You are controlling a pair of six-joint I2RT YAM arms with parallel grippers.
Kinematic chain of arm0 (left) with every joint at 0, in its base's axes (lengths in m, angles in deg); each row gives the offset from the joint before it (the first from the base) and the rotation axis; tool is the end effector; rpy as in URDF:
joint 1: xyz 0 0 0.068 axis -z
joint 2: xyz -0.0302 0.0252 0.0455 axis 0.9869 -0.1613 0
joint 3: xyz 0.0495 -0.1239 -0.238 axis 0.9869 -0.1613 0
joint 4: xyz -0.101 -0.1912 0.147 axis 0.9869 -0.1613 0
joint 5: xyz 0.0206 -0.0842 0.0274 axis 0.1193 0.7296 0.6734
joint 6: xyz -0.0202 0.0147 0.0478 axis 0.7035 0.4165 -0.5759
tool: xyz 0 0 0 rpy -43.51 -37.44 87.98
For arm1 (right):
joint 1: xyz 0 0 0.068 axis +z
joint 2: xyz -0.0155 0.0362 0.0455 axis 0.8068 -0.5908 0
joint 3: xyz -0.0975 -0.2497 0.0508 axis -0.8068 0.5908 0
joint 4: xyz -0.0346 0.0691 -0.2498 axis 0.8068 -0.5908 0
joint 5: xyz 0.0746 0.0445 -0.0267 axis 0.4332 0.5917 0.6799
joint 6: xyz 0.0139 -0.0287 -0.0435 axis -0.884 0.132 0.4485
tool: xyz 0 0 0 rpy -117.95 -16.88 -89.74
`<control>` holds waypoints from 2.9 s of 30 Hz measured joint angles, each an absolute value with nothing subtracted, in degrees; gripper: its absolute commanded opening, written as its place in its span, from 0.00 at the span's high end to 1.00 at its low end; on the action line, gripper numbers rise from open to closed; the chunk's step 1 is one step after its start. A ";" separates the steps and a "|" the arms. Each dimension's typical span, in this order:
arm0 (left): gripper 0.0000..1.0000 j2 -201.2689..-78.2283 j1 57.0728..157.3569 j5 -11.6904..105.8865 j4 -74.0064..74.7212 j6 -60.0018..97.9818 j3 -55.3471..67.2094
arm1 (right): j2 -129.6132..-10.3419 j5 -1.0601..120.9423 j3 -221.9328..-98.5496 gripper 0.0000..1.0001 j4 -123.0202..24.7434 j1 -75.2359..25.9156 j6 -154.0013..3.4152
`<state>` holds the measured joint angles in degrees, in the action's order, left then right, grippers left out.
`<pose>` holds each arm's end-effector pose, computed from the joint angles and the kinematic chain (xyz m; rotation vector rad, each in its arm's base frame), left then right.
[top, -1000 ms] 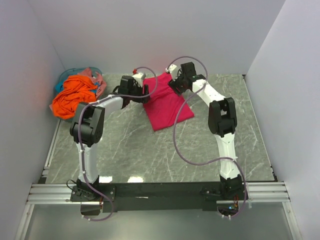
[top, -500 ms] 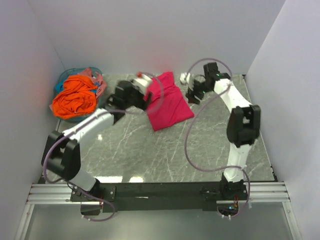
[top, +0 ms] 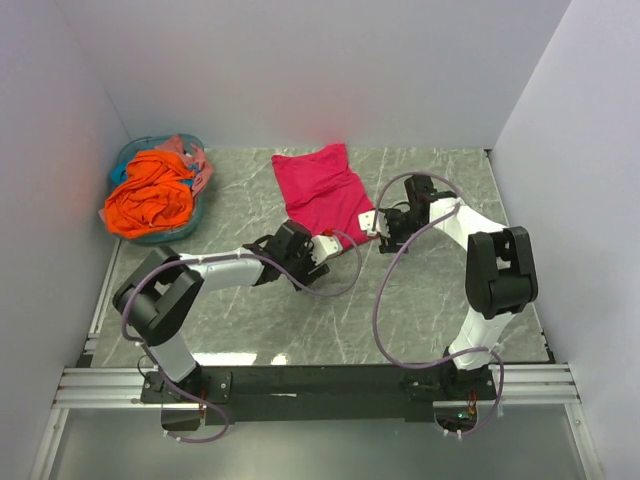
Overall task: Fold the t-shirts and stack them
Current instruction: Fold the tshirt
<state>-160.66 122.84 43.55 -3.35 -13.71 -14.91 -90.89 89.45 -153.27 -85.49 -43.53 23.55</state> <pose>0.2502 -0.2303 0.1657 1.2902 2.0208 -0.2707 0.3377 0.0828 0.1909 -1.9935 1.4226 0.3430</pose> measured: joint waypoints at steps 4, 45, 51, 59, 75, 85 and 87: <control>0.27 -162.95 122.84 41.36 -0.42 -14.26 -14.36 | -91.02 87.78 -153.25 0.26 -80.27 -42.48 23.42; 0.99 -164.96 124.27 41.67 -7.94 -14.63 -7.83 | -91.66 82.15 -153.14 1.00 -89.27 -38.56 20.97; 0.99 -159.17 133.93 48.01 -16.23 -9.21 -9.53 | -72.20 83.54 -136.53 1.00 -94.13 -39.24 19.35; 0.99 -152.26 147.56 52.07 -18.48 2.92 -14.12 | -48.86 84.75 -121.82 1.00 -103.79 -39.57 18.48; 1.00 -143.89 143.89 43.00 -15.96 9.61 -18.88 | -54.89 85.62 -134.21 1.00 -105.75 -39.59 14.37; 1.00 -147.02 123.37 42.32 -9.34 4.78 -15.52 | -80.42 88.35 -158.73 1.00 -95.94 -38.76 2.35; 1.00 -149.51 120.22 42.65 -8.01 3.79 -13.53 | -86.83 88.35 -165.69 1.00 -94.04 -38.26 -1.54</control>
<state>-149.51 120.22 42.65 -8.01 3.79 -13.53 -86.83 88.35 -165.69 -94.04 -38.26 -1.54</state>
